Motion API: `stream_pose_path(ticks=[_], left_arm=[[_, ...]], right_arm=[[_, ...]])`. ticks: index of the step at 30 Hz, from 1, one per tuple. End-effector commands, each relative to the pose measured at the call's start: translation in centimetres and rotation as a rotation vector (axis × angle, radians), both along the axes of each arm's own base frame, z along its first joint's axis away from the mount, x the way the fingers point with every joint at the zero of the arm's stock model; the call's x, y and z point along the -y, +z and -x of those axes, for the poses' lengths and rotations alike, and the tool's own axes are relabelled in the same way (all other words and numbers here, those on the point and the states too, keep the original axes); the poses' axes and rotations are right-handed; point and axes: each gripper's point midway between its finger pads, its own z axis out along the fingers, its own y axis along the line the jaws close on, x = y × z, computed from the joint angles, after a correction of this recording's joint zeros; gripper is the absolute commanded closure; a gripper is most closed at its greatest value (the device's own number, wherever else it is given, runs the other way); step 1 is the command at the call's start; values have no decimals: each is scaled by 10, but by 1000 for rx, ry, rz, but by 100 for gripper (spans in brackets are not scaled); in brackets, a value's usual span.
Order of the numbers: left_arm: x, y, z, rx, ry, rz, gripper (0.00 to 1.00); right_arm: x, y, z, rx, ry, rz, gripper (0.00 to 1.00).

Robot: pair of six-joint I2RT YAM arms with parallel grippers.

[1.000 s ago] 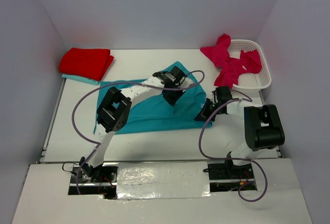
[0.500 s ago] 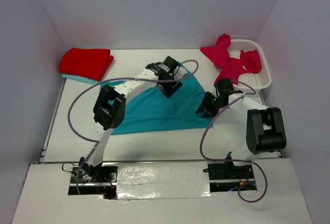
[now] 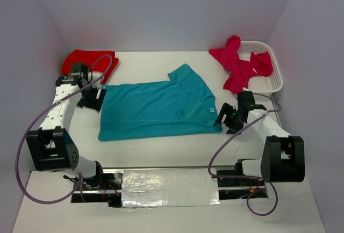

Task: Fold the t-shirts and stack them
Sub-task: Fold the flattened tshirt in 1/3 of the way, then grap the side of the flattened tshirt furthest away from the robot with both arms

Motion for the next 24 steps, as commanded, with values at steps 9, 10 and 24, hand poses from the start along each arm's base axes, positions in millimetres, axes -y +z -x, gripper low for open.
stream_pose_path(ticks=[9,10,24], left_arm=[[1,-123,83,-428,-24,215,8],[3,-131,84,-461,-28,233,8],[1,-157,92,-536,-54,225,100]], right_arm=[[6,-49,6,-111,-63,-33,28],[5,-49,3,-105,-63,-43,30],[-8,-48,45,-187,-38,-101,100]])
